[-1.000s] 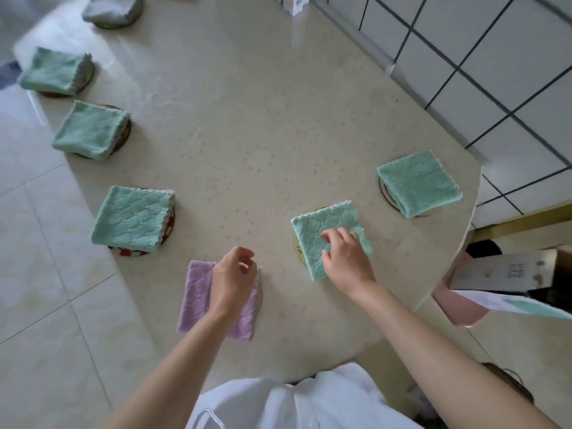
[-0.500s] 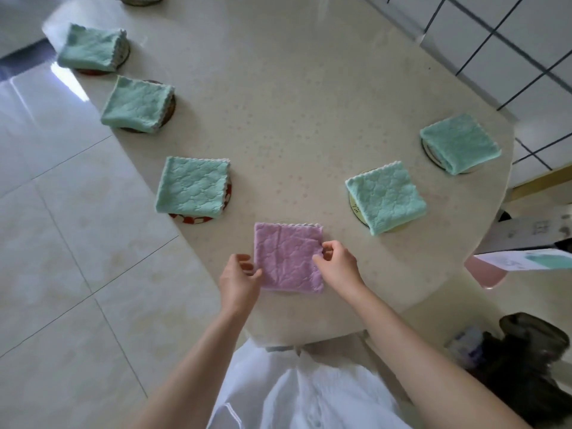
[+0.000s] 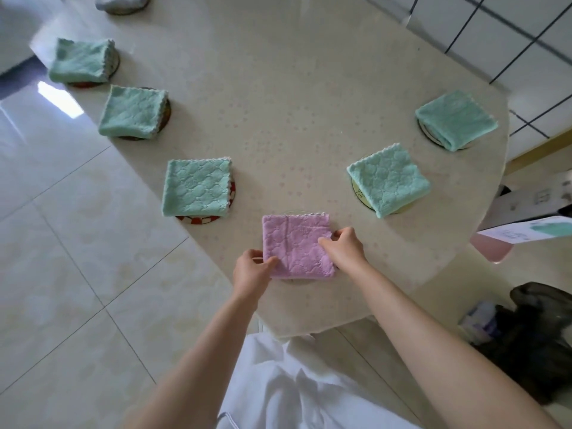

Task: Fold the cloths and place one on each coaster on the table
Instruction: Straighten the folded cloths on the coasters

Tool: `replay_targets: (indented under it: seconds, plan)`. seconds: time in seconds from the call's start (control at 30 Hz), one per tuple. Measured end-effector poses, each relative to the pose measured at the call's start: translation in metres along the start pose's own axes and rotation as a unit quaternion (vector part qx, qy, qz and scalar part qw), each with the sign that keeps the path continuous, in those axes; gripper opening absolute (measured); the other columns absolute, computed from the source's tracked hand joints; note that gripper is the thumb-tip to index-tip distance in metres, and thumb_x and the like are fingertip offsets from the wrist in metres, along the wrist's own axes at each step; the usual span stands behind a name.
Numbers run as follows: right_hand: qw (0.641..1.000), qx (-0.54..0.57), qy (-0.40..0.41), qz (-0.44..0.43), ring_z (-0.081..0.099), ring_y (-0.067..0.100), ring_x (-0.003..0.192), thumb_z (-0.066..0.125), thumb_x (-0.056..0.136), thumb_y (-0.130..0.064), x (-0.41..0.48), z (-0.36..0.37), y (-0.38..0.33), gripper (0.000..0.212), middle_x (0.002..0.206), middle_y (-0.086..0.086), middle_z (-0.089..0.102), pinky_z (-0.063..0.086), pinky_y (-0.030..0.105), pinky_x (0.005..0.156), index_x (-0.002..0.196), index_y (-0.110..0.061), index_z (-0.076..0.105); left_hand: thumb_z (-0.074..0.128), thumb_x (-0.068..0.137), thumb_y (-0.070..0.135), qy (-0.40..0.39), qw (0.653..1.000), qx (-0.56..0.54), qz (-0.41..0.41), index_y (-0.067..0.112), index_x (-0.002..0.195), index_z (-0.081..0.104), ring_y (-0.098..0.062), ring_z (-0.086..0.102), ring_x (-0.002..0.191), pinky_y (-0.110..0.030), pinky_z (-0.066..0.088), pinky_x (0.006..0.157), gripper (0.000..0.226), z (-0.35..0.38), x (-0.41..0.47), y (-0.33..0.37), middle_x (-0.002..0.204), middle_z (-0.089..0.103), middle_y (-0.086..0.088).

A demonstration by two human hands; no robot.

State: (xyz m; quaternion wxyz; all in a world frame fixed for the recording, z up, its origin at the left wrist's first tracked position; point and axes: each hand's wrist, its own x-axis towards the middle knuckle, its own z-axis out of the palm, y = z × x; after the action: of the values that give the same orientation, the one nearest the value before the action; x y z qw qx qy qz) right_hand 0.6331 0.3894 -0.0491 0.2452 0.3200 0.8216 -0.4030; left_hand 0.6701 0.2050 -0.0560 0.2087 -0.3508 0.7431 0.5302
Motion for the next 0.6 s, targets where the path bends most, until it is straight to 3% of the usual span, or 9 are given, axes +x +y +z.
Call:
replay_targets:
  seconds: [0.13, 0.23, 0.3, 0.43, 0.6]
  plan:
    - [1.0, 0.016, -0.02, 0.008, 0.057, 0.022, 0.077, 0.064, 0.078, -0.035, -0.001, 0.003, 0.008, 0.039, 0.094, 0.009, 0.066, 0.037, 0.026, 0.053, 0.101, -0.005, 0.059, 0.07, 0.078, 0.009, -0.006, 1.0, 0.002, 0.015, 0.011, 0.096, 0.063, -0.022, 0.067, 0.08, -0.04, 0.058, 0.074, 0.02, -0.002, 0.002, 0.001, 0.092, 0.07, -0.009]
    - [0.997, 0.071, -0.025, 0.01, 0.062, 0.022, 0.085, 0.068, 0.076, -0.032, -0.008, 0.006, 0.015, 0.032, 0.093, 0.004, 0.066, 0.05, 0.029, 0.07, 0.098, -0.01, 0.059, 0.066, 0.079, -0.001, -0.012, 0.999, -0.005, 0.04, 0.01, 0.099, 0.061, -0.017, 0.063, 0.075, -0.026, 0.051, 0.063, 0.024, -0.004, 0.002, 0.01, 0.093, 0.069, -0.01]
    - [0.993, 0.109, -0.036, 0.001, 0.063, 0.021, 0.086, 0.069, 0.076, -0.031, -0.016, 0.007, 0.019, 0.031, 0.092, 0.003, 0.067, 0.053, 0.033, 0.078, 0.098, -0.011, 0.06, 0.062, 0.079, -0.006, -0.014, 0.997, -0.002, 0.072, 0.011, 0.101, 0.06, -0.017, 0.063, 0.079, -0.022, 0.051, 0.065, 0.028, -0.006, 0.002, 0.016, 0.095, 0.068, -0.009]
    - [0.979, 0.2, -0.048, -0.012, 0.057, 0.017, 0.071, 0.068, 0.078, -0.021, -0.032, 0.01, 0.028, 0.017, 0.078, 0.0, 0.063, 0.048, 0.03, 0.068, 0.09, -0.01, 0.06, 0.058, 0.079, -0.009, -0.03, 0.991, 0.021, 0.127, 0.015, 0.101, 0.061, -0.011, 0.062, 0.078, -0.015, 0.05, 0.063, 0.033, -0.009, 0.008, 0.031, 0.093, 0.067, -0.003]
    - [0.965, 0.259, -0.031, 0.026, 0.066, 0.022, 0.073, 0.071, 0.071, -0.019, -0.033, 0.02, 0.034, 0.012, 0.075, 0.002, 0.068, 0.058, 0.046, 0.075, 0.079, -0.014, 0.064, 0.057, 0.078, -0.01, -0.071, 0.984, 0.055, 0.151, 0.013, 0.102, 0.062, -0.012, 0.061, 0.073, -0.014, 0.05, 0.058, 0.034, -0.011, 0.025, 0.052, 0.09, 0.067, -0.002]
